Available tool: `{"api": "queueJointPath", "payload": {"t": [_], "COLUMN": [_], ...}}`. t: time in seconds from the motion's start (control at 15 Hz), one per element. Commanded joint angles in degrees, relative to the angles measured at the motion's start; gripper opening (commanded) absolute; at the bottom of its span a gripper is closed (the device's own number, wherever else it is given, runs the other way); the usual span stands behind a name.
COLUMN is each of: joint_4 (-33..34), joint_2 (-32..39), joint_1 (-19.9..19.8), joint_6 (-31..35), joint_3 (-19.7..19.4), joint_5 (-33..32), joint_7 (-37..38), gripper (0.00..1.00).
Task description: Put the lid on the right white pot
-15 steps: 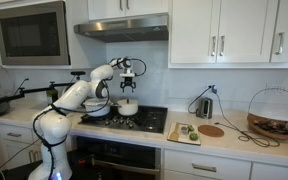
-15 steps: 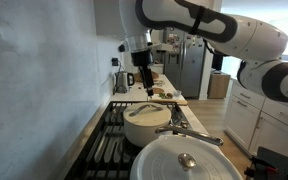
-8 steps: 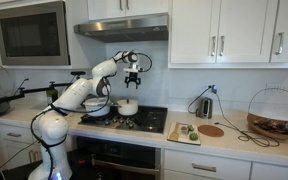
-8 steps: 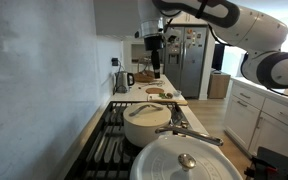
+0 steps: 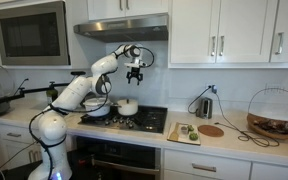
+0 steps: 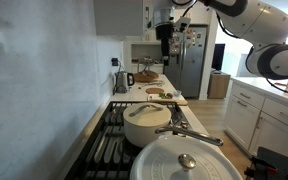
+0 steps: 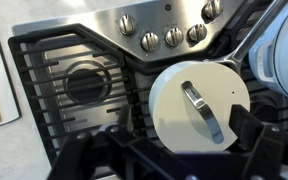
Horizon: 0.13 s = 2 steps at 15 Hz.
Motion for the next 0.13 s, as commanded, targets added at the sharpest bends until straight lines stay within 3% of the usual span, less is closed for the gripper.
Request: {"api": "queueJointPath", "payload": {"t": [0.0, 0.07], "joint_4": [-1.26, -1.30], "joint_2": [-0.69, -0.68], "joint_1": [-0.02, 0.05], "joint_6": [0.43, 0.43], "joint_3": [0.04, 0.05], "joint_5": [0.00, 0.00], "joint_7": [-0.05, -0.04], "gripper": [1.00, 1.00]}}
